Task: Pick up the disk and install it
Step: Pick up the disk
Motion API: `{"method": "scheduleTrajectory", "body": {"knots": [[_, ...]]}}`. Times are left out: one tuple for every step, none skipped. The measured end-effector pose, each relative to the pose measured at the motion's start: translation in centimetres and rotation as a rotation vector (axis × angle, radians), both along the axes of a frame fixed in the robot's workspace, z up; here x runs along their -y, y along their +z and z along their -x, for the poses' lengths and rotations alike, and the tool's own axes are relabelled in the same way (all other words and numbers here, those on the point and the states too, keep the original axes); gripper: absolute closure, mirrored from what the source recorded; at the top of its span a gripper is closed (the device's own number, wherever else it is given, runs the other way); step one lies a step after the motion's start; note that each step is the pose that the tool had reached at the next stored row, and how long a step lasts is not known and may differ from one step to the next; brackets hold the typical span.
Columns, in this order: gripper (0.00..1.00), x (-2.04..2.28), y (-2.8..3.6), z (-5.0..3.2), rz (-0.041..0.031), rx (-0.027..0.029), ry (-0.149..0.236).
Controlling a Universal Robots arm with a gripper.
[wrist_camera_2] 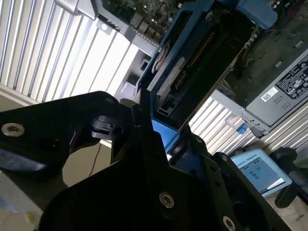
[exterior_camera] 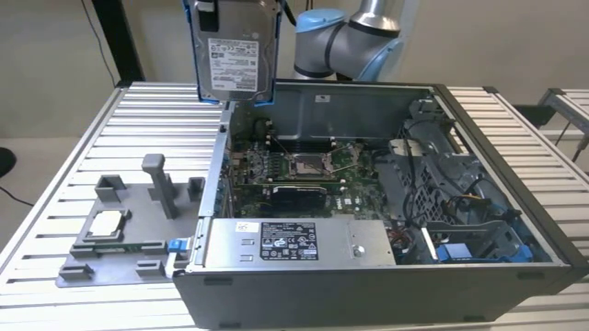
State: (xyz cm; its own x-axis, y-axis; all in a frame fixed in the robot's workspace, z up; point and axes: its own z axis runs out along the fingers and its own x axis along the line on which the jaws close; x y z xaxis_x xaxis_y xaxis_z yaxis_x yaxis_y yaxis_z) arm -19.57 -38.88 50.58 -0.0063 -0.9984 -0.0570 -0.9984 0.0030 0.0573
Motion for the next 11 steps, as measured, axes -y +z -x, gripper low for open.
{"method": "scheduleTrajectory", "body": {"knots": [[1.0,0.02,0.0,-0.42,0.0,-0.0012,0.0],[1.0,0.04,0.0,-0.9,-0.0001,-0.0026,0.0],[1.0,0.06,0.0,-1.35,0.0,-0.0039,0.0],[1.0,0.08,0.0,-1.81,-0.0001,-0.0052,0.0],[1.0,0.1,0.0,-2.28,-0.0001,-0.0065,0.0],[1.0,0.12,0.0,-2.7,-0.0001,-0.0076,0.0],[1.0,0.14,0.0,-3.16,0.0,-0.0089,0.0],[1.0,0.17,0.0,-3.61,0.0,-0.0101,0.0],[1.0,0.21,0.0,-4.09,0.0,-0.0113,0.0],[1.0,0.26,0.0,-4.54,0.0,-0.0122,0.0],[1.0,0.31,0.0,-4.99,0.0,-0.0131,0.0]]}}
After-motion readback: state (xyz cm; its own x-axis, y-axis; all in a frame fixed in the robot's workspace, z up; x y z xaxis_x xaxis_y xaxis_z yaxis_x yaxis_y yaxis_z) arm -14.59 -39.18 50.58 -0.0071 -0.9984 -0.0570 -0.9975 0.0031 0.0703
